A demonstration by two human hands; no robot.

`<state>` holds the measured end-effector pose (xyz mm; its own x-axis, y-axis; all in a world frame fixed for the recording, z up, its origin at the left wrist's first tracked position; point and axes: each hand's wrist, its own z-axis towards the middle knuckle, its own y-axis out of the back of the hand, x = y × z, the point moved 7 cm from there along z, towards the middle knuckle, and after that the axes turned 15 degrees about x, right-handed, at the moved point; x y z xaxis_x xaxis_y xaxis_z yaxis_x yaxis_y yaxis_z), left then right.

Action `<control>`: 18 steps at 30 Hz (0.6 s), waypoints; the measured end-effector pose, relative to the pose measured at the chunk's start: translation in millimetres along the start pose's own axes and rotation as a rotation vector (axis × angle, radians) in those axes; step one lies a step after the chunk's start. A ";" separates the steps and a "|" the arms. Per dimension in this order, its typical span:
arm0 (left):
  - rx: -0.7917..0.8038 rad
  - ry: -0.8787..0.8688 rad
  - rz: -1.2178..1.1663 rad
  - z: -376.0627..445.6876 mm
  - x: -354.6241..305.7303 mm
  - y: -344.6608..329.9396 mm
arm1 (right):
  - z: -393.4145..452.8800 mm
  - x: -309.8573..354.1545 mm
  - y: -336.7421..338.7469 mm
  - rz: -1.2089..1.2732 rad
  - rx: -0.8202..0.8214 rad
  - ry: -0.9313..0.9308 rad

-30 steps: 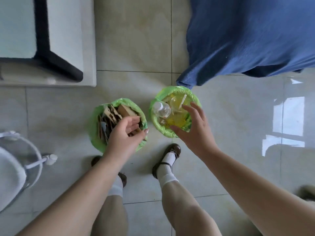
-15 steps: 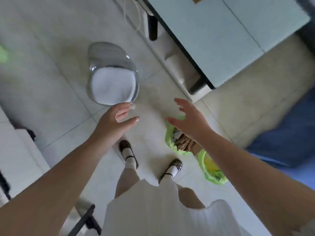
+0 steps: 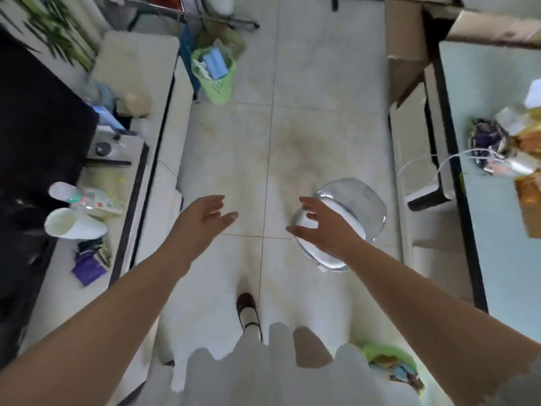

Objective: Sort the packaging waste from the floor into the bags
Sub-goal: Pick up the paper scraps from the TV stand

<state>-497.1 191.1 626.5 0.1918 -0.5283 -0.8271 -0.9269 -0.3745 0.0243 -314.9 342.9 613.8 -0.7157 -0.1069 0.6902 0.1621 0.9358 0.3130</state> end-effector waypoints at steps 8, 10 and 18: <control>-0.195 0.013 -0.194 67.6 -39.5 116.2 | 137.9 125.3 42.3 -0.181 0.133 0.072; -0.249 0.018 -0.227 99.8 -56.4 144.9 | 185.3 157.5 62.5 -0.255 0.157 0.103; -0.519 0.100 -0.471 199.1 -90.8 249.6 | 368.3 291.8 118.8 -0.463 0.343 0.169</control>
<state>-810.1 297.3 595.8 0.5863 -0.2790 -0.7606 -0.4694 -0.8821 -0.0383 -754.7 546.6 612.2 -0.5369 -0.5549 0.6355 -0.3891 0.8312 0.3971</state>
